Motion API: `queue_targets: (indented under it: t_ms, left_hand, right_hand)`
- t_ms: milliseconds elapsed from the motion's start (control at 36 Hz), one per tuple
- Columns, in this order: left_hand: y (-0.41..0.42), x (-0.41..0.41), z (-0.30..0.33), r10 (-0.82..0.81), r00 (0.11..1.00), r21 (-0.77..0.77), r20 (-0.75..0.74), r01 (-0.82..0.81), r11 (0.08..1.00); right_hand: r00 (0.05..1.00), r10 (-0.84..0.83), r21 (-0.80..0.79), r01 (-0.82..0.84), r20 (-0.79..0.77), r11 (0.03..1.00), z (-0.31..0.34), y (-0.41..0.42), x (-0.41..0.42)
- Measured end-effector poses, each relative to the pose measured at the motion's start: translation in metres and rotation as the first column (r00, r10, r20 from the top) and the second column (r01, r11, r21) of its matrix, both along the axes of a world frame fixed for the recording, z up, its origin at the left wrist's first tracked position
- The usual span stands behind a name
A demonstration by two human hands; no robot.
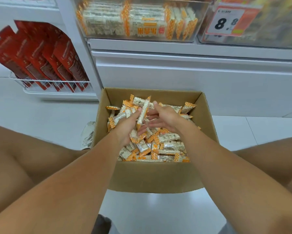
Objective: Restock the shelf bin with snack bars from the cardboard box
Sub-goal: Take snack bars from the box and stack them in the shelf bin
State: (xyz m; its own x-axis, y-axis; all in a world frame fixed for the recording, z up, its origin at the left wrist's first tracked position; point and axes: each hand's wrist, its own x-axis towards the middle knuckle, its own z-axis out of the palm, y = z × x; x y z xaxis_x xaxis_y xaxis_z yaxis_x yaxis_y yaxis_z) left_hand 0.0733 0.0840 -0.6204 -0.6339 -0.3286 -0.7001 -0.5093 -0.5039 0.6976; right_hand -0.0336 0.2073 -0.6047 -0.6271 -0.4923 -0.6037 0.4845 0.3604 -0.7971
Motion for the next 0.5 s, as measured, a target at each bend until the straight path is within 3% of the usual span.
queue_targets:
  t_ms: [56,83,111,167,194,250,333,389,444,500]
  left_hand:
    - [-0.001,0.001,-0.004,-0.023,0.998,-0.027,0.055,0.025,0.999]
    - [0.0,0.002,-0.006,-0.041,0.997,-0.04,0.067,0.044,0.998]
    - [0.002,0.003,-0.006,-0.057,0.996,-0.05,0.073,0.061,0.997]
    - [0.004,0.005,-0.01,-0.071,0.994,-0.047,0.079,0.075,0.996]
    - [0.004,0.005,-0.011,-0.073,0.994,-0.032,0.08,0.076,0.997]
    - [0.004,0.005,-0.007,-0.085,0.992,-0.024,0.091,0.088,0.996]
    - [0.005,0.006,0.001,-0.086,0.993,-0.018,0.085,0.088,0.996]
    - [0.005,0.005,0.006,-0.048,0.997,0.022,0.067,0.047,0.999]
    - [0.008,0.004,0.013,-0.024,0.998,0.074,0.055,0.02,0.997]
    - [0.01,0.005,0.02,-0.023,0.999,0.103,0.045,0.018,0.994]
  right_hand:
    - [0.965,0.09,0.269,-0.021,-0.248,0.963,-0.016,0.013,-0.005]
    - [0.901,0.256,0.437,-0.084,-0.352,0.896,-0.025,0.021,-0.007]
    - [0.813,0.449,0.596,-0.163,-0.37,0.786,-0.03,0.029,-0.006]
    - [0.653,0.717,0.8,-0.281,-0.245,0.53,-0.039,0.041,0.004]
    - [0.598,0.776,0.843,-0.297,-0.202,0.449,-0.045,0.047,0.011]
    - [0.529,0.821,0.892,-0.237,-0.213,0.384,-0.053,0.054,0.022]
    - [0.564,0.8,0.893,-0.229,-0.203,0.388,-0.053,0.054,0.016]
    - [0.636,0.762,0.805,-0.387,-0.121,0.45,-0.037,0.053,-0.001]
    - [0.754,0.656,0.63,-0.492,-0.037,0.601,-0.011,0.053,-0.017]
    - [0.882,0.469,0.401,-0.442,0.034,0.802,0.017,0.052,-0.024]
